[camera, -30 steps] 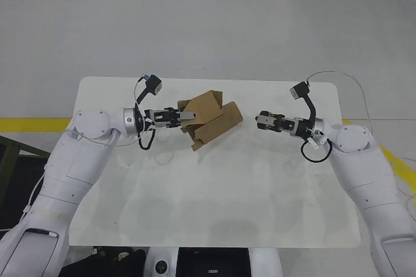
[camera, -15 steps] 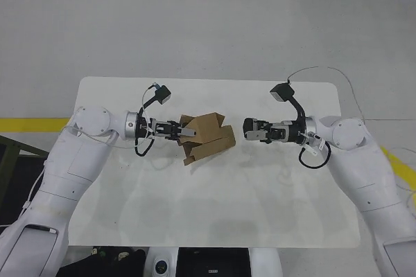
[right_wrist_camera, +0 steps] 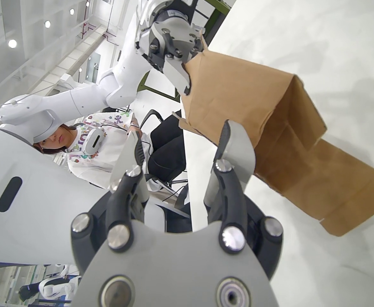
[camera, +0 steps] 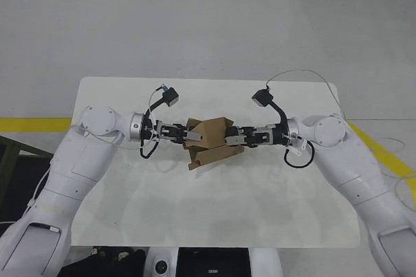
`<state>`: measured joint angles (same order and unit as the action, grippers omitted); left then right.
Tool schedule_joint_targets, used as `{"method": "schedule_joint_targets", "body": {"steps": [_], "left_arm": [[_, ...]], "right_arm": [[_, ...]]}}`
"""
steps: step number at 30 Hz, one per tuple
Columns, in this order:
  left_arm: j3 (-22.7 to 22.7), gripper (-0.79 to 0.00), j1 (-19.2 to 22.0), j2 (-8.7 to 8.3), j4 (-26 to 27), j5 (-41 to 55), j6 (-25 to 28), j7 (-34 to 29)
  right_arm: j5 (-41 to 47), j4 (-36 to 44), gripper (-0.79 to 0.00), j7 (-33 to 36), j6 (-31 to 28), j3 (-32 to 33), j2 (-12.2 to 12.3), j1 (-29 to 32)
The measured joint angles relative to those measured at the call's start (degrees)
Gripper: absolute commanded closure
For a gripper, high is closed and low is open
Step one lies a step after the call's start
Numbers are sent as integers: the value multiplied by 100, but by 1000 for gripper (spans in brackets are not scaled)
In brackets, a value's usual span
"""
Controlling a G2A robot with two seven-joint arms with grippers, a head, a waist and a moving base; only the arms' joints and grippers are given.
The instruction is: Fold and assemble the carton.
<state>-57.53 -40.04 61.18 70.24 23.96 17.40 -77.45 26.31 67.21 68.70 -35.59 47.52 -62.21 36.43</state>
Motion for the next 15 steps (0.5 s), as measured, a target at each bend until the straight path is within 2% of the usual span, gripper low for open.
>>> {"method": "schedule_joint_targets", "body": {"steps": [6,15], "left_arm": [[18,0,-1,10,-20,55,8,-26],[-7,0,-31,5,-6,119,6,-65]], "right_arm": [[22,-351,-369,-154,-154,-174,-12,-170],[32,-605,-388,-193,-193,-370,-21,-313]]}}
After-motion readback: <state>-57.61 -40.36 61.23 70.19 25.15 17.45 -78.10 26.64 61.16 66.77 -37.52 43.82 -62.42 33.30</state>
